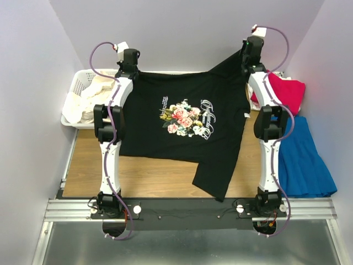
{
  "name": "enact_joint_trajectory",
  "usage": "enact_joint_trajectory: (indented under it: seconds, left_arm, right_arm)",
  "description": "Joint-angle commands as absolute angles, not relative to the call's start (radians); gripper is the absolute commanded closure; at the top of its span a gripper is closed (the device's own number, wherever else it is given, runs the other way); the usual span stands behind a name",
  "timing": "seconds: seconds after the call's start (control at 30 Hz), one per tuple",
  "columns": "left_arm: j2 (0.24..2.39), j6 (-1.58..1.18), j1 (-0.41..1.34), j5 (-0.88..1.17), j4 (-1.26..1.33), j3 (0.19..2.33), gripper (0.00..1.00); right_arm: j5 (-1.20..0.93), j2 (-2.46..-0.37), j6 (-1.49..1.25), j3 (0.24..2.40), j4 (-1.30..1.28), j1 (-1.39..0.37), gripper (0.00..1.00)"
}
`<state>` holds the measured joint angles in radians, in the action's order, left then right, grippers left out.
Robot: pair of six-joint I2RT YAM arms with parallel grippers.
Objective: Fold and stack the t-shirts
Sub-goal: Flatten out the tshirt
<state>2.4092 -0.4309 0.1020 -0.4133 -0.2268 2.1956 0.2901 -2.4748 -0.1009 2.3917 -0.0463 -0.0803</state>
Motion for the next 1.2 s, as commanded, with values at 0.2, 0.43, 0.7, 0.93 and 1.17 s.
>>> enact_joint_trajectory:
  seconds: [0.2,0.43,0.7,0.93,1.17]
  left_arm:
    - [2.134,-0.413,0.092,-0.302,-0.229,2.184,1.00]
    - [1.864,-0.371,0.112,-0.264,-0.206,2.111,1.00]
    - [1.547,-0.311,0.121,-0.236,-0.204,2.099,1.00]
    - [1.316,-0.278,0.121,-0.146,-0.173,2.002,1.00]
    - [1.226,-0.241,0.121,-0.127,-0.187,2.013,1.00]
  right_arm:
    - [0.377,-2.053,-0.025,2.220,-0.018,-0.067,0.99]
    - [0.334,-1.755,-0.009,2.086,-0.052,-0.066,0.99]
    - [0.322,-1.455,0.035,1.997,-0.095,-0.066,0.99]
    - [0.287,-1.281,0.049,2.000,-0.149,-0.066,0.99]
    - [0.307,-1.216,0.083,2.060,-0.156,-0.066,0.99]
